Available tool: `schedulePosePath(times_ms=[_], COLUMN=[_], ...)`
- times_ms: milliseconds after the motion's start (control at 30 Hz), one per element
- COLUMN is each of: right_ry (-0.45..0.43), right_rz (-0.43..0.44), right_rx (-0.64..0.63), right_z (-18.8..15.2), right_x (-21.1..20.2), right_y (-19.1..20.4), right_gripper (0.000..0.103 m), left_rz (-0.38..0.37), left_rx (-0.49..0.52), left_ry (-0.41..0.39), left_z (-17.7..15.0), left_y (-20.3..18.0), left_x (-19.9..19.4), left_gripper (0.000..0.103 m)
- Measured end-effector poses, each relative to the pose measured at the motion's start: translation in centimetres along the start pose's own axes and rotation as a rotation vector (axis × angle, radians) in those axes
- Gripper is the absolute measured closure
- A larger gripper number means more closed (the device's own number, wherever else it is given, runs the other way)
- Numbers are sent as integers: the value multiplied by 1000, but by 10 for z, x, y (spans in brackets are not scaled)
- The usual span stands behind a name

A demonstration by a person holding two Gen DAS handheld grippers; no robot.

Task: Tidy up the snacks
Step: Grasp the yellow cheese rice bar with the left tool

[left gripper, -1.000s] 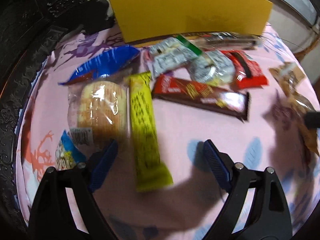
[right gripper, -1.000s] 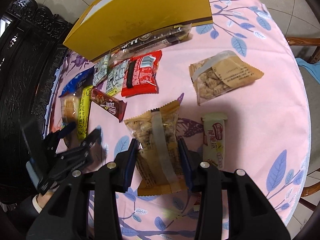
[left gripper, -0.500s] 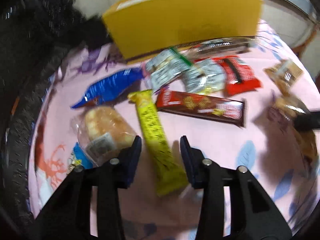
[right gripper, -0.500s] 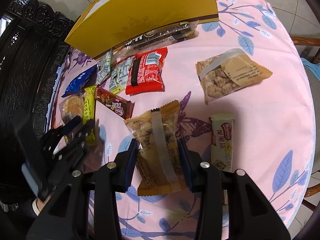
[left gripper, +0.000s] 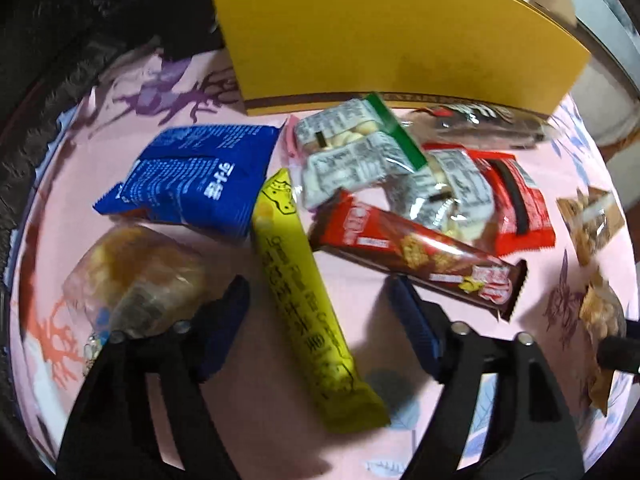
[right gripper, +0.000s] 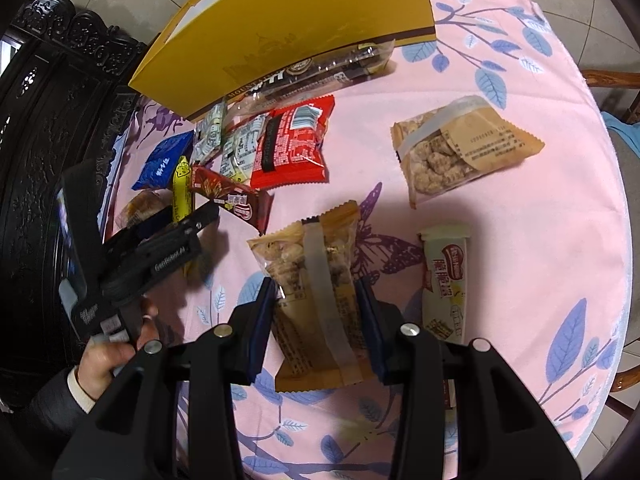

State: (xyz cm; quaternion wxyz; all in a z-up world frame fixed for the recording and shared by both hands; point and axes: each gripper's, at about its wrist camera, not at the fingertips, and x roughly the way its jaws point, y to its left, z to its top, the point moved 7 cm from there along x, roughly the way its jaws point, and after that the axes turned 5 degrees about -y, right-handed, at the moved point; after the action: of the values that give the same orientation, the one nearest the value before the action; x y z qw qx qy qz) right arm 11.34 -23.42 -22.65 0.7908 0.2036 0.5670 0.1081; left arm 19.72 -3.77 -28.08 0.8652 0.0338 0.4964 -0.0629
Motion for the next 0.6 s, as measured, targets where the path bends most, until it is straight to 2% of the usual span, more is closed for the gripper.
schedulePosePath(times_ms=[67, 133, 233, 467, 600], right_ry=[-3, -5, -18, -48, -59], right_rz=[-1, 3, 7, 6, 15], right_rx=[-2, 1, -6, -43, -52], right_z=[0, 0, 2, 7, 10], right_x=[-1, 0, -3, -10, -13], right_y=[1, 1, 3, 14, 21], right_gripper=[61, 62, 62, 62, 62], left_rz=[-11, -21, -34, -43, -38], left_rx=[18, 51, 67, 63, 59], left_ry=[-6, -15, -14, 4, -5], left_z=[1, 1, -7, -31, -32], left_y=[-4, -10, -17, -20, -21], left_x=[0, -5, -13, -34, -49], left_gripper=[30, 70, 80, 82, 82])
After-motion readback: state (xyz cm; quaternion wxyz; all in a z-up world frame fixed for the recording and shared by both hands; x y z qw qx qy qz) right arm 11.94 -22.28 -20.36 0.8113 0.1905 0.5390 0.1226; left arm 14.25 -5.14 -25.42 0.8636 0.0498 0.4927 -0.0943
